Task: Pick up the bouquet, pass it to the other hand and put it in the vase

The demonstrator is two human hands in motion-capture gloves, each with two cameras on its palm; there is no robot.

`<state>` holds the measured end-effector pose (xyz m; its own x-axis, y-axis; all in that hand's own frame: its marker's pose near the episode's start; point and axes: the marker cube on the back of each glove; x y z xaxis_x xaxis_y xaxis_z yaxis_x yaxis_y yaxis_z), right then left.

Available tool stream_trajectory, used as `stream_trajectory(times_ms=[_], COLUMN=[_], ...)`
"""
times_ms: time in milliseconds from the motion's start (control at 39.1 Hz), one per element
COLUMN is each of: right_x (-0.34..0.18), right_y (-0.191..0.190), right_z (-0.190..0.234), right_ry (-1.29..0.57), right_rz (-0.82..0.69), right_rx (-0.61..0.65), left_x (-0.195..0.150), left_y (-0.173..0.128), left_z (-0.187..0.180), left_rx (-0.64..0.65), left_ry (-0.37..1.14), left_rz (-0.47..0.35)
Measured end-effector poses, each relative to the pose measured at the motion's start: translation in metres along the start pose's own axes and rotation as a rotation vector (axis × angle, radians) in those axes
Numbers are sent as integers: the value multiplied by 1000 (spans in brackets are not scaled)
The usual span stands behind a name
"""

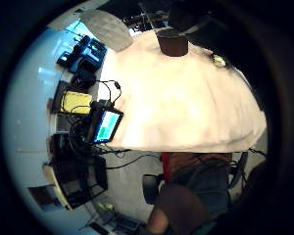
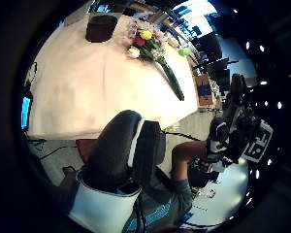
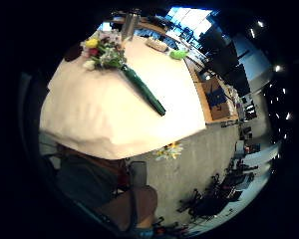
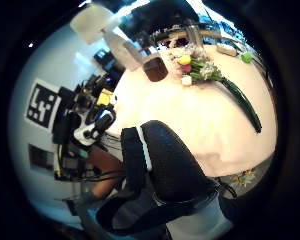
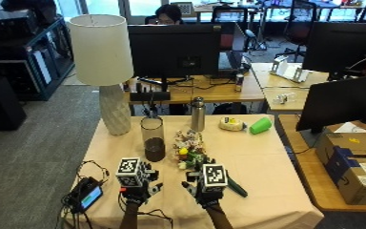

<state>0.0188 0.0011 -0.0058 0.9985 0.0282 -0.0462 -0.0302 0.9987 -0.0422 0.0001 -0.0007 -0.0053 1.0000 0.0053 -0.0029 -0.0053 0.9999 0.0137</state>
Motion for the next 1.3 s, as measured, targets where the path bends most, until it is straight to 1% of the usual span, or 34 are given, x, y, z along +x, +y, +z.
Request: stream_trajectory(times_ms=[153,230,435,537,640,691,793,895,946,998,1049,1074,1151,1253,1305], right_x=[44,69,134,155,176,175,149,154,147,140,141,144,152,149,151], right_y=[-14,-25,-60,-67,-73,-72,-59,-58,-56,-49,-45,-46,-55,-55,-59], right_z=[7,18,80,102,136,139,115,132,138,139,143,146,154,155,156], right_ry=[9,9,-6,-37,-72,-95,-214,-168,-259,-342,-316,-287,-217,-257,-233], right_rz=[81,124,228,276,308,296,204,243,194,161,196,217,258,230,247], right_rx=[-49,-91,-251,-311,-359,-359,-362,-371,-406,-478,-517,-504,-408,-420,-378], left_x=[-4,-3,1,1,-1,-2,-5,-4,-4,-5,-6,-7,-9,-9,-8], left_y=[-6,-5,2,-2,-3,-3,-5,-3,-3,-4,-5,-5,-8,-7,-5], left_z=[6,5,2,2,0,0,3,4,5,6,7,7,11,9,7], left_rx=[-1,-6,-38,-20,-9,-6,4,-6,-10,-10,-11,-12,-17,-19,-22], left_ry=[11,17,23,27,34,37,41,45,46,44,41,42,46,43,44], left_rz=[5,8,11,16,14,12,15,16,17,18,17,16,13,11,9])
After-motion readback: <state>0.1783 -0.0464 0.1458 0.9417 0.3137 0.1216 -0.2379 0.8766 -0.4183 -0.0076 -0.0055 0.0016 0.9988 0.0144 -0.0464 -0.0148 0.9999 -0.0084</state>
